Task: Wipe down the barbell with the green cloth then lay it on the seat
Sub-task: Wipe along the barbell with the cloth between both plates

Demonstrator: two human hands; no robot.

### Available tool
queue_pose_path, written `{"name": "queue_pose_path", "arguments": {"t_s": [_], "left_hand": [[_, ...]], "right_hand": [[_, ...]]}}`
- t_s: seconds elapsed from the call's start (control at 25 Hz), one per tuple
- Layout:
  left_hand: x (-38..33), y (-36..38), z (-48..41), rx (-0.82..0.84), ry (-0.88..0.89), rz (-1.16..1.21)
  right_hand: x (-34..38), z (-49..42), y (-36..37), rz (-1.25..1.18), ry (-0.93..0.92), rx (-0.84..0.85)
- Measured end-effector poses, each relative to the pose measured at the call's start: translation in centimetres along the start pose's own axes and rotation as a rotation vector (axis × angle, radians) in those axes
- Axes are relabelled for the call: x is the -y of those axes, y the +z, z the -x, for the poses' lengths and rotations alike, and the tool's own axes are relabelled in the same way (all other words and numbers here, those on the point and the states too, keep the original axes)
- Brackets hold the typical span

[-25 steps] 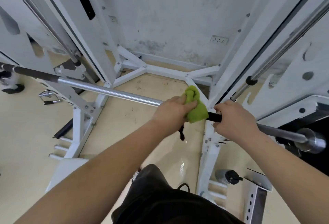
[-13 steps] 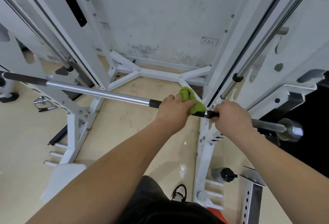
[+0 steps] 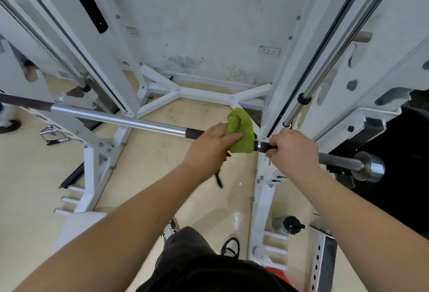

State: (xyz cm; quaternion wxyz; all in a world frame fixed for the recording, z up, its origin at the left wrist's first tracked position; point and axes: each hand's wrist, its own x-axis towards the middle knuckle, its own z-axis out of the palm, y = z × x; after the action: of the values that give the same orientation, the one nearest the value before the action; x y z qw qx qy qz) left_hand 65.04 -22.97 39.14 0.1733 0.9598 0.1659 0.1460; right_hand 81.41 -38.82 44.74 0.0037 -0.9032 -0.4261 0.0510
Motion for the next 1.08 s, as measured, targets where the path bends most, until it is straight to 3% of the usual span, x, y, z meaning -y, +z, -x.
{"name": "queue_pose_path", "arguments": {"t_s": [0.08, 0.16, 0.32, 0.44, 0.52, 0.6, 0.68, 0.8, 0.92, 1.08], "left_hand": [[2.7, -0.8, 0.9, -0.083, -0.197, -0.028], [1.0, 0.2, 1.5, -0.204, -0.398, -0.059], [-7.1, 3.7, -0.2, -0.090, -0.205, 0.040], [-4.8, 2.2, -0.1, -0.007, -0.047, -0.012], [-0.6, 0.9, 1.5, -0.058, -0.129, -0.051], [2.1, 0.0, 3.0, -0.231, -0.360, -0.040], [0.2, 0.6, 2.7, -0.278, -0.501, -0.016], [-4.8, 3.2, 1.3, -0.153, -0.320, 0.041], [-3.1, 2.0, 1.0, -0.077, -0.095, -0.039], [-2.8, 1.4, 0.6, -0.221, -0.378, -0.077]], "right_hand": [[0.0, 0.0, 0.2, -0.022, 0.001, -0.003], [-0.3, -0.1, 0.2, -0.049, 0.001, -0.005], [-0.7, -0.1, 0.5, -0.049, 0.021, -0.004], [-0.8, -0.1, 0.5, -0.059, 0.035, -0.025], [-0.6, 0.0, 0.5, -0.075, 0.028, -0.007], [-0.6, 0.1, 0.5, -0.059, 0.018, -0.012], [-0.4, 0.0, 0.3, -0.042, 0.012, -0.022], [-0.6, -0.1, 0.0, -0.061, 0.027, 0.007], [-0.9, 0.1, -0.1, -0.100, 0.031, -0.004], [-0.8, 0.7, 0.6, -0.151, 0.017, -0.040]]}}
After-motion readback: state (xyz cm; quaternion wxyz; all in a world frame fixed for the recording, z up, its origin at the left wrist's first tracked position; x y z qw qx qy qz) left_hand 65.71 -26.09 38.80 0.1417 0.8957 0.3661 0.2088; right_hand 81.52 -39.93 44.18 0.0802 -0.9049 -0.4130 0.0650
